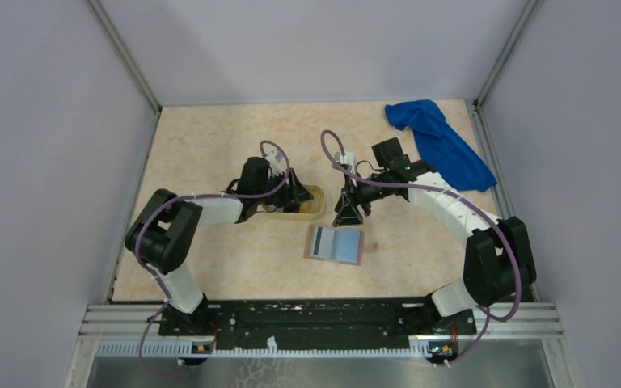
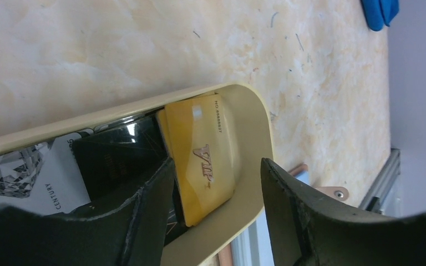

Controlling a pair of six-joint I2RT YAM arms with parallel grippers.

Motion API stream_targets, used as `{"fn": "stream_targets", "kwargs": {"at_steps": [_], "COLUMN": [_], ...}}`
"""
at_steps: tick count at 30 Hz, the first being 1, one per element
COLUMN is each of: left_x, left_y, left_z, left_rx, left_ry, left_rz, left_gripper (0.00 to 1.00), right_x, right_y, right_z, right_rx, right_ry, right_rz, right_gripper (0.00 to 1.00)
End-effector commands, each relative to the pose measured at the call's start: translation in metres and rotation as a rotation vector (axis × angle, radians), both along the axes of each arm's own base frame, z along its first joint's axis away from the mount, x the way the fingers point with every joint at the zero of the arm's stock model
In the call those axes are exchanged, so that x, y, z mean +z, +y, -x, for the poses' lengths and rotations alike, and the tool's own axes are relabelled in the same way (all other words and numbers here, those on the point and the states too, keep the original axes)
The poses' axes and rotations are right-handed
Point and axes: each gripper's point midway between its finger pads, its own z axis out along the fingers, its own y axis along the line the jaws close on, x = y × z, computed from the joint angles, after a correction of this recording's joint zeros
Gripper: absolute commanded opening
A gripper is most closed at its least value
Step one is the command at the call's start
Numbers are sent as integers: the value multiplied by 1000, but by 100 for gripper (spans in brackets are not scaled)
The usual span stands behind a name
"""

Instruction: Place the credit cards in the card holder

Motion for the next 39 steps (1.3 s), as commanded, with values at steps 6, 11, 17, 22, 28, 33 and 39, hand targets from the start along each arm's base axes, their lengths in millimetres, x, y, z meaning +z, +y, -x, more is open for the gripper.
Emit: {"fn": "stream_targets", "kwargs": {"at_steps": [6,11,17,22,28,33,39], "left_x": [27,34,23,8,3,2,-2], "left_y": [-17,-21,-6,11,9,-2,-6], "left_z": [7,11,0,-10,-14,-11,-11], "left_rx": [-41,-64,-9,39,19,-28,-29], "left_ry": [-26,-24,-56,-62,-57,-31,-13], "left_rz": [168,207,71,-73,-93,-49,-30], "left_gripper": [56,54,58,63,66,65,65], "right_x": [30,31,33,33,32,32,33], "right_y": [2,2,1,2,1,1,1], "right_z": [-8,-7,-7,-7,-8,-8,-8], "right_rx": [8,10,9,10,8,6,7], "right_ry": [-107,-111,-115,-116,-117,-115,-120], "right_rz": [-53,-56,-57,-57,-55,-54,-55], "right_gripper": [57,57,57,57,57,57,57]}}
